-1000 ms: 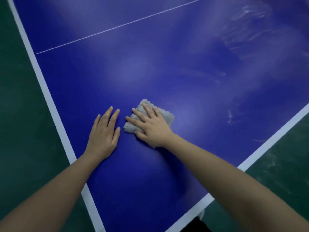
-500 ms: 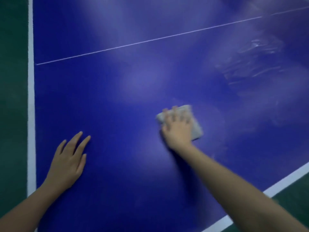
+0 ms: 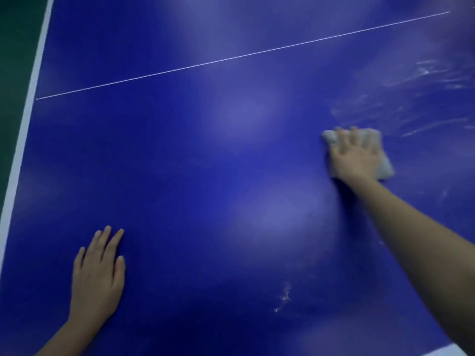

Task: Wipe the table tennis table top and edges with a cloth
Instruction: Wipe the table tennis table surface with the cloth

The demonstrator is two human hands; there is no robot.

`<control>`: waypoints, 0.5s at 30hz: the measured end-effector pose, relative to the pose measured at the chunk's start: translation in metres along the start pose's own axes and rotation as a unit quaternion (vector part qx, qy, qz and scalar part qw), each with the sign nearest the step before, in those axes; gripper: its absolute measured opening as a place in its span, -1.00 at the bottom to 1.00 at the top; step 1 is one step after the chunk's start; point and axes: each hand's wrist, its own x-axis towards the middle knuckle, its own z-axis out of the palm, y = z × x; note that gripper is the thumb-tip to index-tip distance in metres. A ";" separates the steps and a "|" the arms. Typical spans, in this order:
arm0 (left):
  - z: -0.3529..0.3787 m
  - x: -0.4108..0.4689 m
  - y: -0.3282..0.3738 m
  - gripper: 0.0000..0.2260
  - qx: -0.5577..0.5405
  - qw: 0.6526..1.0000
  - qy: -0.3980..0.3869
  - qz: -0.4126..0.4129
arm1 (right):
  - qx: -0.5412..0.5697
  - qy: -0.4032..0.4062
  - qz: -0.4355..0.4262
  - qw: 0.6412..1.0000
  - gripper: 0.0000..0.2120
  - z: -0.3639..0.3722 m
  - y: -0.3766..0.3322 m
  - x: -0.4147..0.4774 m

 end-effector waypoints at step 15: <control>-0.009 -0.002 0.004 -0.52 -0.015 1.000 0.001 0.007 | -0.039 -0.085 -0.525 0.846 -0.50 0.033 -0.153 -0.268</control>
